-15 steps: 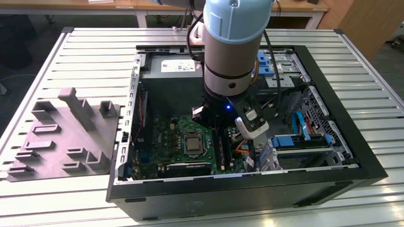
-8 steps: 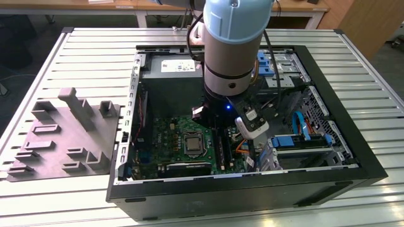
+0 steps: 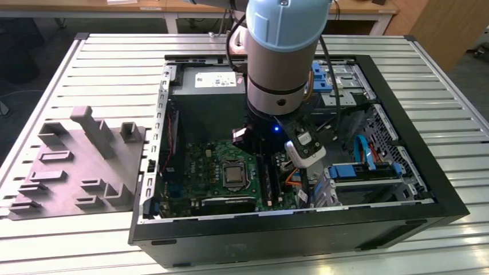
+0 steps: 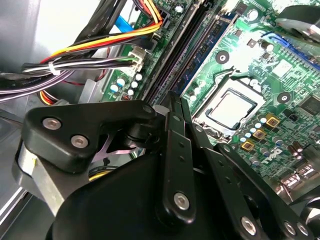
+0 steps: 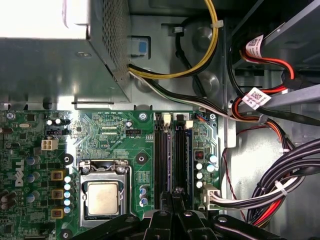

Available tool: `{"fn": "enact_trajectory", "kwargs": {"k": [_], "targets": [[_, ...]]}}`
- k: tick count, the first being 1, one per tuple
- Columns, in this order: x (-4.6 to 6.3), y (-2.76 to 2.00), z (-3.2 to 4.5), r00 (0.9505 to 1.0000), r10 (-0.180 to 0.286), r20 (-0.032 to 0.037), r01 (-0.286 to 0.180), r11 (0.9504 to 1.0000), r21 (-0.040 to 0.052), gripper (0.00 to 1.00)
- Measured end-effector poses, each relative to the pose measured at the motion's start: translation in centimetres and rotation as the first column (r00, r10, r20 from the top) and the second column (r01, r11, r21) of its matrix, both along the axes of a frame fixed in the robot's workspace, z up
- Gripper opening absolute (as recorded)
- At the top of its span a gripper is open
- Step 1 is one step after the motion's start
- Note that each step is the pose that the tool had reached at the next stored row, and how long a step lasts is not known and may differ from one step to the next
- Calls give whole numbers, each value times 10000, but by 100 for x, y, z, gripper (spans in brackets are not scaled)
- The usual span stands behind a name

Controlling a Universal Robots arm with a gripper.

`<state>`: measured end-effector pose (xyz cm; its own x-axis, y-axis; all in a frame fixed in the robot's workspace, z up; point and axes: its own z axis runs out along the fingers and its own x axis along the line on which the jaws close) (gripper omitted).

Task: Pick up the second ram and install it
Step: 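Insert the second ram into the second slot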

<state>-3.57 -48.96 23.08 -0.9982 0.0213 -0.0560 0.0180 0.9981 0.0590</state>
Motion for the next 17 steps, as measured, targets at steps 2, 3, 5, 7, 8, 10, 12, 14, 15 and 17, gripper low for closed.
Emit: {"fn": "enact_trajectory", "kwargs": {"k": [2, 3, 5, 7, 8, 10, 12, 14, 15, 17], "targets": [[0, 0, 0, 10000, 0, 7, 0, 10000, 14, 11], [0, 0, 0, 10000, 0, 10, 0, 10000, 14, 11], [-4, 0, -2, 10000, -1, 19, 1, 10000, 15, 11], [-6, 0, -2, 10000, 1, 21, -1, 10000, 14, 11], [-6, 0, -2, 10000, 1, 22, -1, 10000, 13, 11], [-7, -1, -2, 10000, 0, 35, 0, 10000, 36, 11], [-7, 0, -3, 10000, 0, 45, 0, 10000, 63, 11], [-7, 0, -5, 10000, 0, 48, 0, 10000, 69, 11], [-8, 0, -7, 10000, 0, 50, 0, 10000, 69, 11], [-14, 0, -9, 10000, -1, 52, 1, 10000, 67, 11]]}}
